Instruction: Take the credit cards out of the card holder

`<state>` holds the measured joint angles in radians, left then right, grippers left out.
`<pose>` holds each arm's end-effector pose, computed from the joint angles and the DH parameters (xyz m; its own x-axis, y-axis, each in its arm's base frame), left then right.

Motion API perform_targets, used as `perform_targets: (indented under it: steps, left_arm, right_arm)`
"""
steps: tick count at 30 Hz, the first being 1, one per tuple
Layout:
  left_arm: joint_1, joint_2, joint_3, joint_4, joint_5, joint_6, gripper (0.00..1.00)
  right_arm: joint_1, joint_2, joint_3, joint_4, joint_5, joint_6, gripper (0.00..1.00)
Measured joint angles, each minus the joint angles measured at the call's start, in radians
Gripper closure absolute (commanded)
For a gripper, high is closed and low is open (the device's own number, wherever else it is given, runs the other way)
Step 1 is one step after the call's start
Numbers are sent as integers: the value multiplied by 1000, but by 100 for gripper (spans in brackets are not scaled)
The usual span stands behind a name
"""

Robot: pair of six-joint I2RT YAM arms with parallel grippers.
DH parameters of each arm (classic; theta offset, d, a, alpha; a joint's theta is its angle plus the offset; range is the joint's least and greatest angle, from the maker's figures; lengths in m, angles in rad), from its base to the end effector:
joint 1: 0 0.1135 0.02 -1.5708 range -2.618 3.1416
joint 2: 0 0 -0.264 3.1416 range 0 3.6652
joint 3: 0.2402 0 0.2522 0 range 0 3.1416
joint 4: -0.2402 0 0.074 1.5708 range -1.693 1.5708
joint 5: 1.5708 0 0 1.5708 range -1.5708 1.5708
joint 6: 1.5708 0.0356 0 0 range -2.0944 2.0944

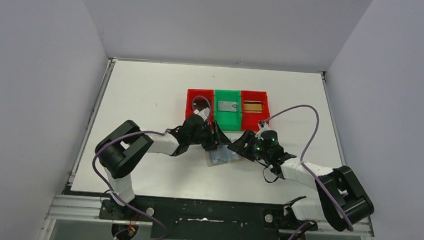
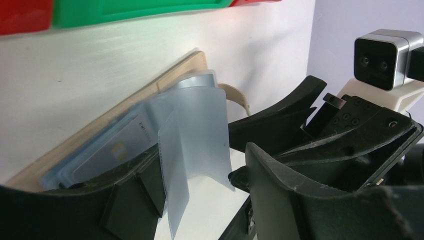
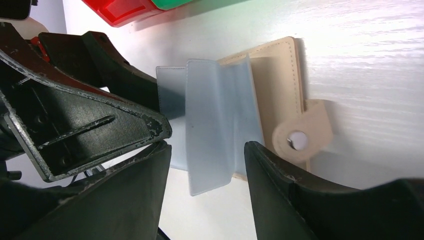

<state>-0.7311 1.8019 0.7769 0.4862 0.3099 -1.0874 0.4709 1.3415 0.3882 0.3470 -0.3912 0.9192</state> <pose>0.2544 -0.2428 0.1369 -0.9131 -0.3138 -0.2604 0.0479 0.5516 -0.8327 0.2065 0.1203 0.1447 -0.8635 0.3852 -0.3256 -0.0199 0.6190 0.7852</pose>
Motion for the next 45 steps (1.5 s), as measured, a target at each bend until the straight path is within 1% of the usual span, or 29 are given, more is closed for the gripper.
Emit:
perform_targets:
  steps: [3, 6, 11, 14, 17, 20, 22, 28, 31, 34, 37, 40, 45]
  left_arm:
    - [-4, 5, 8, 19, 21, -1, 46]
    - [-13, 29, 40, 27, 42, -1, 46]
    - [-34, 114, 124, 27, 78, 0, 45]
    - [-47, 158, 148, 23, 93, 0, 45]
    - [-52, 164, 150, 13, 96, 1, 45]
    - [-53, 144, 148, -3, 84, 15, 44]
    - [-52, 101, 139, -36, 58, 34, 43]
    - [-33, -139, 63, -131, -80, 92, 41]
    - [-3, -275, 3, -188, -171, 121, 39]
    - [35, -372, -43, -251, -237, 136, 39]
    - [86, -453, -113, -290, -267, 137, 39]
    - [126, -512, -185, -320, -283, 130, 39]
    - [143, -543, -235, -354, -278, 121, 41]
  right_arm:
    - [0, -73, -18, -40, 42, -3, 41]
    - [0, -180, -32, -105, 102, -11, 40]
    - [-6, -362, -33, -210, 232, -19, 39]
    - [-13, -429, -33, -261, 289, -25, 39]
    - [-19, -455, -33, -301, 320, -34, 40]
    - [-19, -447, -33, -322, 324, -43, 41]
    - [-19, -433, -33, -322, 323, -45, 41]
    - [-19, -367, -29, -319, 293, -45, 41]
    - [-19, -346, -10, -315, 270, -48, 41]
    - [-19, -325, 22, -301, 238, -63, 42]
    - [-11, -271, 66, -282, 204, -79, 43]
    - [21, -197, 111, -268, 180, -101, 44]
    - [105, -49, 203, -262, 153, -130, 48]
